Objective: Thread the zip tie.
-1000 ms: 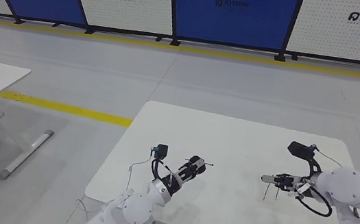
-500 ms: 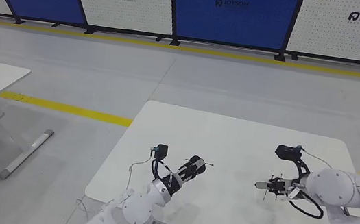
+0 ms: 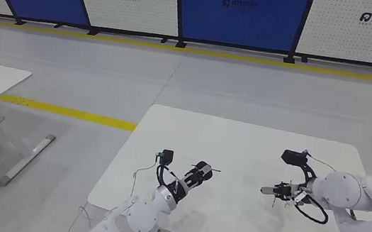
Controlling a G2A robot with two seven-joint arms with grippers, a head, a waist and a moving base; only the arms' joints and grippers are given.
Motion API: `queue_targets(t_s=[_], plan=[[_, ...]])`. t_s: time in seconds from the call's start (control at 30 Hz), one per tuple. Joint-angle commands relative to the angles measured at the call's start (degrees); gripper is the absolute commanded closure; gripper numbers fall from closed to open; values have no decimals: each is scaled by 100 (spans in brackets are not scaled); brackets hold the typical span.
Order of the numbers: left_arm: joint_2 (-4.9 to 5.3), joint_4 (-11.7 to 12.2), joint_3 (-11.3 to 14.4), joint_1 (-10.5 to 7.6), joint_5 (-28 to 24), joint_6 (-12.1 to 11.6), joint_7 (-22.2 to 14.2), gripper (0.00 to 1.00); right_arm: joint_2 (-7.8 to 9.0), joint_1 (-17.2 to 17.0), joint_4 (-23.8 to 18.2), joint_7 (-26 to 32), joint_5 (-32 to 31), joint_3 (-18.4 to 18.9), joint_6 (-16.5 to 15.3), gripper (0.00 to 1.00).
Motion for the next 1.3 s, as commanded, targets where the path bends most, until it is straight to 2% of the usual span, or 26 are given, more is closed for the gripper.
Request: queue_targets(t_s=[0.0, 0.1, 0.2, 0.37, 0.73, 0.97, 1.27], plan=[[0, 0, 0, 0, 0, 0, 0, 100, -5, -21, 28, -94, 116, 43, -41, 53], [0, 0, 0, 0, 0, 0, 0, 100, 0, -46, 37, -182, 83, 98, 91, 50], [0, 0, 0, 0, 0, 0, 0, 100, 9, -58, 31, -147, -73, 115, 391, 53], [0, 0, 0, 0, 0, 0, 0, 100, -11, 0, 220, -70, -156, 95, 655, 53], [0, 0, 0, 0, 0, 0, 0, 100, -221, 312, 852, -92, -235, -97, 655, 58], [0, 0, 0, 0, 0, 0, 0, 100, -382, 443, 1072, -35, -436, -211, 655, 64], [0, 0, 0, 0, 0, 0, 0, 100, -612, 497, 1335, 63, -659, -331, 655, 64]])
